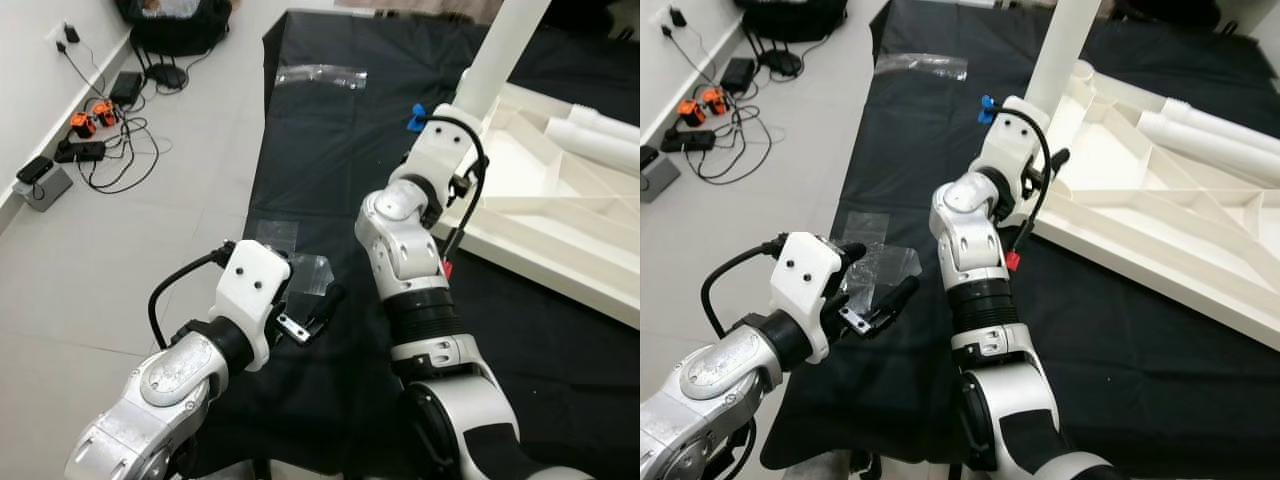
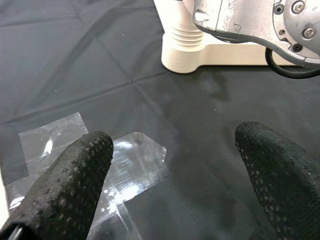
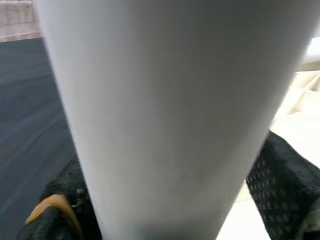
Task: Building children table
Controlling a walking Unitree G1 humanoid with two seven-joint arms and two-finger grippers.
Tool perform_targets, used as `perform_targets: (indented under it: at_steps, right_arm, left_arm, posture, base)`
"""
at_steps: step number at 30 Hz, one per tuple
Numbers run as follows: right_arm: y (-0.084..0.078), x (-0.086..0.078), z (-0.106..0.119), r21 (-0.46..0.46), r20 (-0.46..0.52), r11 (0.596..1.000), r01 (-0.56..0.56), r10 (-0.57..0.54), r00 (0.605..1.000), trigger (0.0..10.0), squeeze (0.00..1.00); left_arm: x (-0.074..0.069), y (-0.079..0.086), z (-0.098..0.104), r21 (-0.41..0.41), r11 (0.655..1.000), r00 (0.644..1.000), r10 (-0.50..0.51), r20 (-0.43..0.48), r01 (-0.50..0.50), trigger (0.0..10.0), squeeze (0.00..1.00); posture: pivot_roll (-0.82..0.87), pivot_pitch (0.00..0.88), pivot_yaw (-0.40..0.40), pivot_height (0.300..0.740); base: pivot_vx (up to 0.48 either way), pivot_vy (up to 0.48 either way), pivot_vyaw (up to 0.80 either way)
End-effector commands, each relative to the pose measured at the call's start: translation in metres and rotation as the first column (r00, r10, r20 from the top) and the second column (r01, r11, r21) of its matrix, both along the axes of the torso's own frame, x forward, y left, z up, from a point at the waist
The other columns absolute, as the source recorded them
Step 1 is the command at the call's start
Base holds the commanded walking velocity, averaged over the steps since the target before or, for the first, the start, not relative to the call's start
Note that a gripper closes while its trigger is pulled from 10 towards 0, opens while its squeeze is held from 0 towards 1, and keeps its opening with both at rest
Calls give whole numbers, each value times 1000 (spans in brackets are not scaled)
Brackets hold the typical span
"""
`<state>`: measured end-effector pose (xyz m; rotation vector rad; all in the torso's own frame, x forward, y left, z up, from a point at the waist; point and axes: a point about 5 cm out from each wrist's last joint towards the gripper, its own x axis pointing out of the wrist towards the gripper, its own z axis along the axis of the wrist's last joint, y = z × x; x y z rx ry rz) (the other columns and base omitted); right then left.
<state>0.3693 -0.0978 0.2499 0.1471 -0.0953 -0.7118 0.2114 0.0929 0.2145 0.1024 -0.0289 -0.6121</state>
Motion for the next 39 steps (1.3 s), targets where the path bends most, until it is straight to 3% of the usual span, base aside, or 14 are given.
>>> perform_targets:
  at_steps: [1,11,16,25,29,33,39]
  right_arm:
    - [14,-4,-24,85,-78,996,-40,47,996,10000,0]
    - [15,-2,-16,81,-29,993,-87,90,995,10000,0]
    - [16,-6,-6,42,42,978,-206,204,978,10000,0]
    - [-4,-16,-4,-26,92,971,-239,241,966,10000,0]
    - [-14,-21,-1,-100,119,945,-312,323,939,10000,0]
    - [-14,-21,0,-115,128,935,-336,350,928,10000,0]
    - [-10,-23,5,-151,143,890,-429,449,882,10000,0]
  left_arm:
    - [-3,-3,-5,-5,1000,1000,-21,-24,20,10000,0]
    - [-3,-1,-6,-2,1000,1000,-11,-28,11,10000,0]
    - [-3,0,-6,0,1000,1000,-6,-27,6,10000,0]
    - [-1,1,-6,2,1000,1000,1,-22,-1,10000,0]
    - [1,2,-5,5,1000,1000,6,-14,-6,10000,0]
    - [2,2,-5,5,1000,1000,7,-13,-7,10000,0]
    - [3,2,-5,6,1000,1000,6,-9,-6,10000,0]
  posture:
    - [125,264,-46,740]
    - [124,267,-46,740]
    - [125,271,-45,740]
    - [118,267,-43,740]
    - [114,261,-38,740]
    - [113,259,-37,740]
    - [110,254,-37,740]
  base:
    - [0,0,0]
    - [0,0,0]
    - [0,0,0]
    - [0,0,0]
    - [0,0,0]
    - [0,0,0]
    - [0,0,0]
